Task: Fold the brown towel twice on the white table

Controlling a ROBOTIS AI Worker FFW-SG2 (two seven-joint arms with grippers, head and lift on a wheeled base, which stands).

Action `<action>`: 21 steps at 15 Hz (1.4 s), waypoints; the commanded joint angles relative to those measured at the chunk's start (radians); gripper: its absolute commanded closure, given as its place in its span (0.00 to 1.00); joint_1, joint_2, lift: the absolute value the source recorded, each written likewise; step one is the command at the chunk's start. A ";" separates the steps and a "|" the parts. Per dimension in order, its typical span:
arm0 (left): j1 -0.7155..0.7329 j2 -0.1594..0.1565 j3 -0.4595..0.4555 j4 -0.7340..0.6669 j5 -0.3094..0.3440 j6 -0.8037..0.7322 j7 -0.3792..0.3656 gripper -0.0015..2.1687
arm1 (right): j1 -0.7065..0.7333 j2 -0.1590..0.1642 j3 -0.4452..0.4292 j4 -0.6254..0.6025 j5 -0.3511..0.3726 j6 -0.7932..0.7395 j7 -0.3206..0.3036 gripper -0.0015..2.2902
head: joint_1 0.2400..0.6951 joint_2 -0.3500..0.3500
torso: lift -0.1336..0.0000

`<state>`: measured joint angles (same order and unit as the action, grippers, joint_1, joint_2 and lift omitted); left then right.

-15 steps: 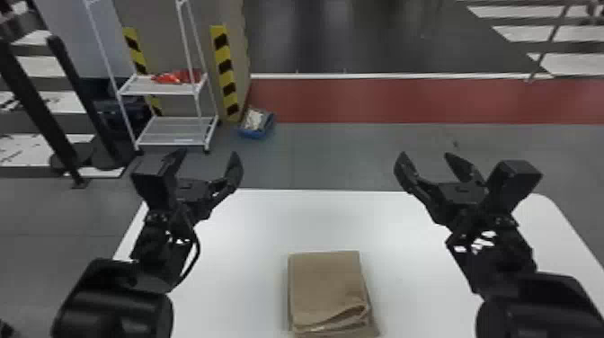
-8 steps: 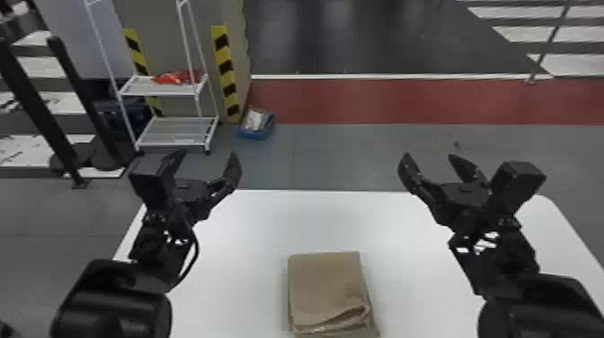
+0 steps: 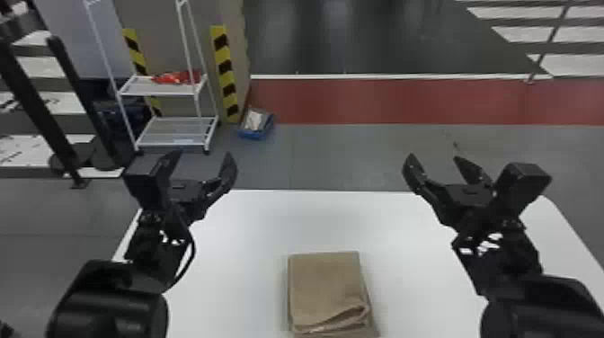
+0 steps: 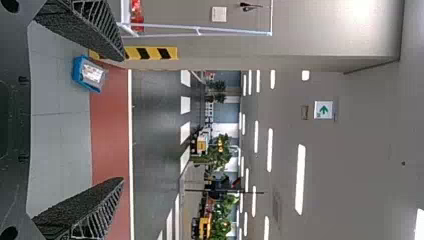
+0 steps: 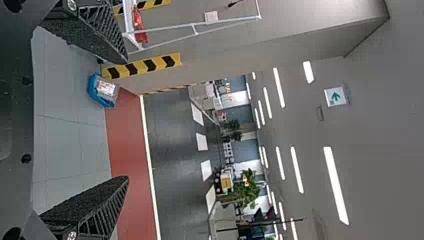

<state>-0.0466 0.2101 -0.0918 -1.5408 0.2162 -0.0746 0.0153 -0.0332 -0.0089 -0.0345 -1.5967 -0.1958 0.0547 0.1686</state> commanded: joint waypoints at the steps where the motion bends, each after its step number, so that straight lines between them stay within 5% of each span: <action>1: -0.001 0.000 0.000 0.001 0.000 0.000 0.000 0.01 | -0.001 0.000 -0.001 0.003 0.001 0.000 0.000 0.03 | 0.88 0.55 | 1.00; 21: -0.001 0.012 0.018 0.004 0.008 -0.036 -0.009 0.01 | -0.024 0.000 0.008 0.034 -0.002 -0.015 0.009 0.03 | 0.86 0.57 | 1.00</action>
<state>-0.0479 0.2224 -0.0736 -1.5368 0.2247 -0.1127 0.0065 -0.0540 -0.0090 -0.0261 -1.5631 -0.2010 0.0392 0.1755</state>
